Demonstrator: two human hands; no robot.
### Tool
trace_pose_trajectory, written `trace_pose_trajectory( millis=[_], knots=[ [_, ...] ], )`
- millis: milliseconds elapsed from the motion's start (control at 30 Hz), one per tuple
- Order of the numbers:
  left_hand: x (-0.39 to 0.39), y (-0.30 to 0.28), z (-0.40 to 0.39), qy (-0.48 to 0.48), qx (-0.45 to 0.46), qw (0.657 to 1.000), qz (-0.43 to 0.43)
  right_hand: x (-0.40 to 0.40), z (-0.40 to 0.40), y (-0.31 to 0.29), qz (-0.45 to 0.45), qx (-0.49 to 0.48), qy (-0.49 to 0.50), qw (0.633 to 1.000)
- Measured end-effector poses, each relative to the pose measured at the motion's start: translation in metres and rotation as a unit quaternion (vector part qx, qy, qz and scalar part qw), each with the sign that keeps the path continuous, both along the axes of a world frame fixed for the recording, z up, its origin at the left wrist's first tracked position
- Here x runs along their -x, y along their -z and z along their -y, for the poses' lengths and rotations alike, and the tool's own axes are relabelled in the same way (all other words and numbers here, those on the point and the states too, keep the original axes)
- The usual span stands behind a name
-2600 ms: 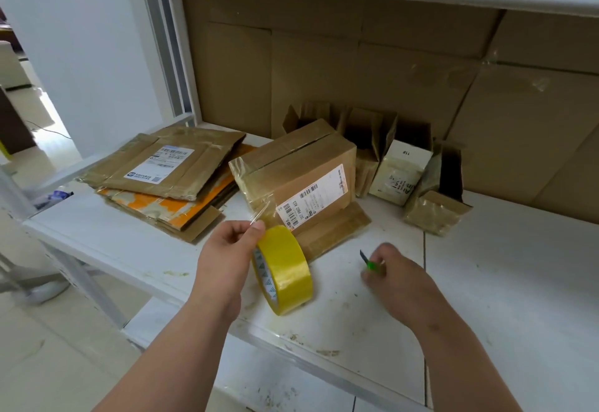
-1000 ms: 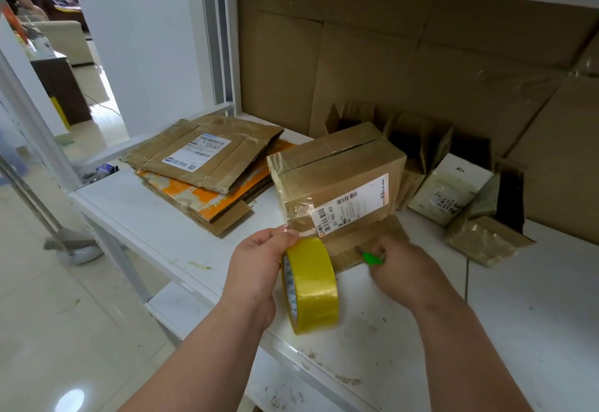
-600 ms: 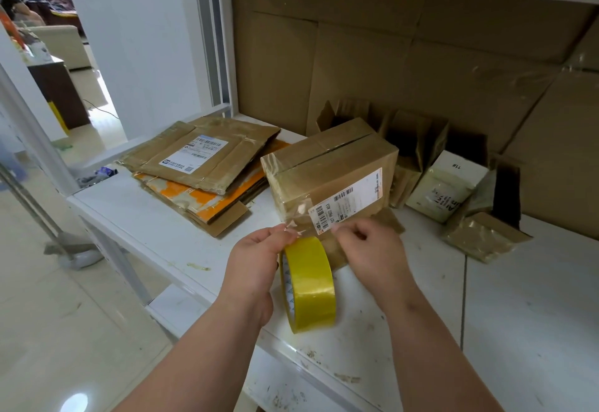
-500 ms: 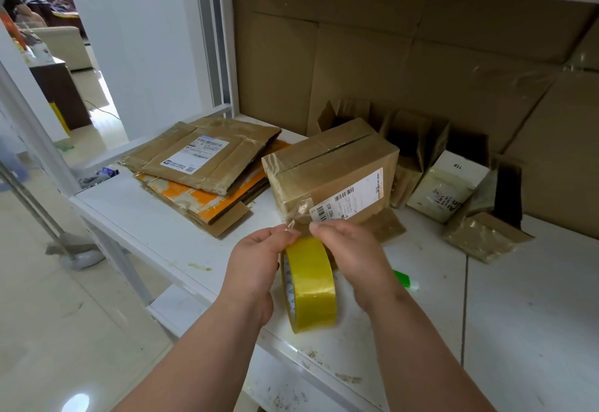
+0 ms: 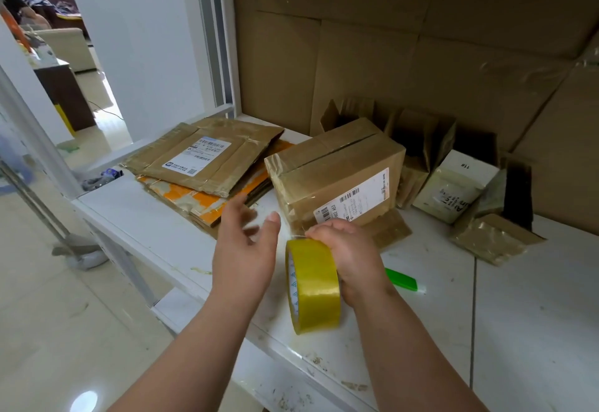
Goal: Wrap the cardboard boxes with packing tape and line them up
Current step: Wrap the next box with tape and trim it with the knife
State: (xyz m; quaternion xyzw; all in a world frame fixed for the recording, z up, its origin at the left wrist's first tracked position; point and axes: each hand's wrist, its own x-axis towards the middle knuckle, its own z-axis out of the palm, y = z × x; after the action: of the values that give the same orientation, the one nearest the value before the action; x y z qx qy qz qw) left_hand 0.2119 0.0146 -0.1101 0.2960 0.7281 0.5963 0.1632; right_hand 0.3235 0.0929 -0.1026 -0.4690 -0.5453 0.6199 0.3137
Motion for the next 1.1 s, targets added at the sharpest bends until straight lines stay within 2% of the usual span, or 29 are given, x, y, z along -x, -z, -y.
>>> trace_pose_trajectory(
  millis=[67,100,200,400,500,600,733,833,967,1100],
  knots=[
    [0.008,-0.007,-0.007,0.051,-0.048,0.983,-0.170,0.000,-0.001,0.001,0.002,-0.003,-0.005,1.000],
    [0.012,-0.011,-0.014,0.088,-0.040,0.970,-0.225,0.001,-0.001,0.002,0.001,-0.002,-0.006,1.000],
    [0.023,-0.019,-0.031,0.153,0.051,0.940,-0.300,0.001,-0.001,0.003,-0.006,-0.001,-0.004,1.000],
    [0.030,-0.016,-0.035,0.141,0.065,0.919,-0.363,-0.009,-0.005,0.004,-0.004,0.008,0.020,1.000],
    [0.031,-0.017,-0.036,0.138,0.061,0.907,-0.394,-0.019,-0.005,0.001,-0.067,0.061,0.051,0.995],
    [0.031,-0.014,-0.035,0.141,0.067,0.907,-0.391,-0.027,-0.003,-0.002,-0.121,0.115,0.062,0.984],
    [0.022,-0.009,-0.040,0.118,0.050,0.922,-0.365,-0.031,-0.002,0.000,-0.148,0.134,0.064,0.978],
    [0.030,-0.009,-0.041,0.167,0.050,0.932,-0.317,-0.035,-0.001,0.000,-0.150,0.129,0.065,0.978],
    [0.056,-0.016,-0.033,0.265,0.104,0.888,-0.361,-0.036,0.001,0.000,-0.137,0.118,0.073,0.981],
    [0.062,-0.023,-0.031,0.270,0.119,0.863,-0.410,-0.029,0.007,-0.005,-0.114,0.098,0.068,0.986]
  ],
)
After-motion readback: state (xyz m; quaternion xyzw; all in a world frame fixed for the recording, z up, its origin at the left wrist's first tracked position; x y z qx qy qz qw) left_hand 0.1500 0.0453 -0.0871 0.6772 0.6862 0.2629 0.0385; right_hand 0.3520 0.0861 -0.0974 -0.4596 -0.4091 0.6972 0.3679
